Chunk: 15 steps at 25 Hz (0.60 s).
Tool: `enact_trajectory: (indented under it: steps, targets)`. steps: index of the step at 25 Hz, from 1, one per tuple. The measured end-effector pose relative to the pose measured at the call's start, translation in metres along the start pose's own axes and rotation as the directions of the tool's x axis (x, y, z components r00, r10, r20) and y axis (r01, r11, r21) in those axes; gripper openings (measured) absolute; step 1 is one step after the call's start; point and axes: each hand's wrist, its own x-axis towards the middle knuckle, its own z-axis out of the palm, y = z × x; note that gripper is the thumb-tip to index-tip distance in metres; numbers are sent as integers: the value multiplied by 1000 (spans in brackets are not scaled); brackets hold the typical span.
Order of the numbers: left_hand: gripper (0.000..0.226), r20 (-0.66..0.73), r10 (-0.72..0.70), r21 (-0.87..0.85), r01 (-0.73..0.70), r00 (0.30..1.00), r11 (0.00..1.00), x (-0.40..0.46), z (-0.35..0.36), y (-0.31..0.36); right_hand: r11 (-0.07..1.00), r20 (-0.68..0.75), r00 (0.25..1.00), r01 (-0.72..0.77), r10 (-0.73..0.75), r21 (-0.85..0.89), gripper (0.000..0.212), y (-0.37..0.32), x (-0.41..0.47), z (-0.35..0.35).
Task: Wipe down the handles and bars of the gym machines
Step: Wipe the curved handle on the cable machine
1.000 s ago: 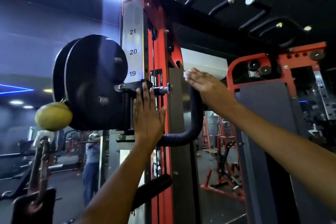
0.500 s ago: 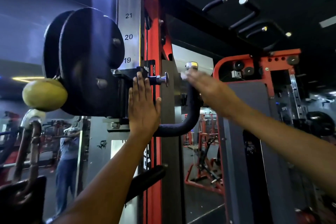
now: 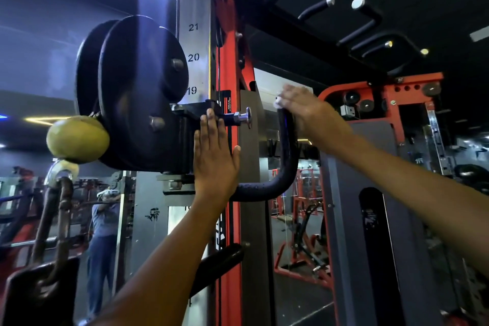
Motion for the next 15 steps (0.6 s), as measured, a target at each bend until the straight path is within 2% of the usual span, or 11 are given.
enact_trajectory:
  steps: [3,5,8,9,12,15]
  targets:
    - [68,-4,15,-6,-15,1000,1000,-1,-2,0,999,89,995,-33,32,9,58,-2,-21,8]
    - [68,-17,24,0,-24,1000,1000,-1,-2,0,999,137,990,31,-36,43,55,-30,-72,15]
    - [67,-27,23,11,-23,999,1000,-2,-2,0,978,52,978,198,-201,65,44,-49,-93,14]
    - [68,-27,22,6,-22,999,1000,-2,-1,0,980,6,981,192,-193,52,41,-41,-75,13]
    - [68,-30,25,-2,-25,999,1000,-2,-1,-1,999,-58,998,12,-10,42,39,-11,-10,12]
    - [68,-35,42,-3,-42,999,999,-2,-1,-1,998,53,998,-33,30,62,29,-19,-17,22]
